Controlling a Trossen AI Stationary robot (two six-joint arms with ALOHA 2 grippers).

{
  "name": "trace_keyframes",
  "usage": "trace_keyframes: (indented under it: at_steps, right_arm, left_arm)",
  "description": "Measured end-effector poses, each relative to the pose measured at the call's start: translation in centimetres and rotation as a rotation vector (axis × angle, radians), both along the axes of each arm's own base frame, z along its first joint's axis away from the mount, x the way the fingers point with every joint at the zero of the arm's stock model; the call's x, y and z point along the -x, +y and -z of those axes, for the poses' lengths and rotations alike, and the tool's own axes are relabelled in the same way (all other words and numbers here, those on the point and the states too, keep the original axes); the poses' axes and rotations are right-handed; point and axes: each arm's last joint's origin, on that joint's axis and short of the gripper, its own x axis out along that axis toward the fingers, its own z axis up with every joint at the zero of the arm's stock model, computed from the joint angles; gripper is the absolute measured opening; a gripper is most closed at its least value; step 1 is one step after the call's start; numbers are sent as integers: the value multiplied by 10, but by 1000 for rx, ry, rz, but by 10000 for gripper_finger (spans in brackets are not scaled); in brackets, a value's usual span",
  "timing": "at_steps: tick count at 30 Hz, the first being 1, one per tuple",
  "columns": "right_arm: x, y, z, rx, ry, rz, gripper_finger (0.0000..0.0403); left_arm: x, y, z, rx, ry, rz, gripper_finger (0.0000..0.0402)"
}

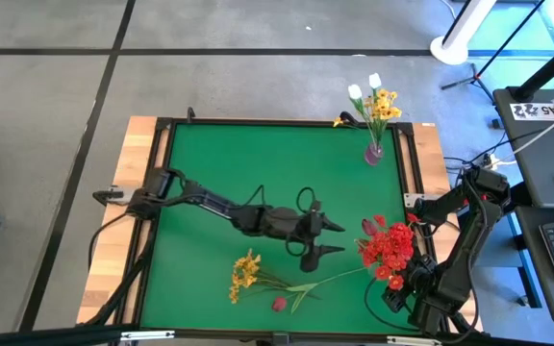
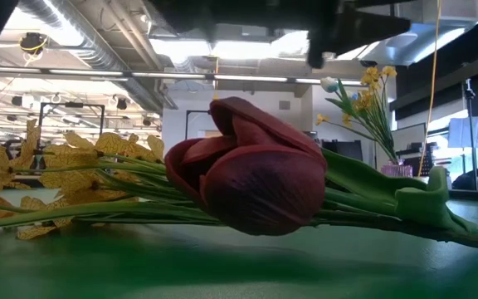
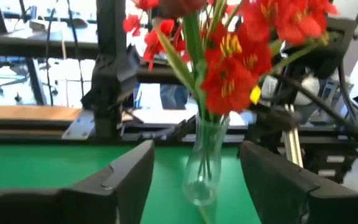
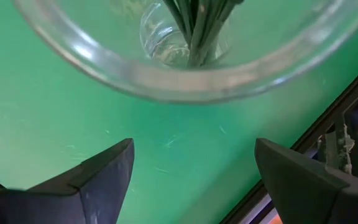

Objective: Sort flowers into vase by color
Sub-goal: Move the transparent vase to the center of the table

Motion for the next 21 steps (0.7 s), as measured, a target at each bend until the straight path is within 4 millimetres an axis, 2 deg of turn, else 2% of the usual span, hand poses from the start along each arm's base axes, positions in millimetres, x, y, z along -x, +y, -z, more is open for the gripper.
trace_keyframes:
  at_steps: [5,11,21]
  right_arm:
    - [0,-1,0,6,2,-1,331]
    - [0,-1,0,9,4,-2,331]
    - [-1,-2,0,31,-29,-5,330]
  left_arm:
    - [-22,0,-4,21,-38,70,259]
    - [-39,-3,3,17,-45,89,261]
    - [-46,-4,-7,27,-131,88,260]
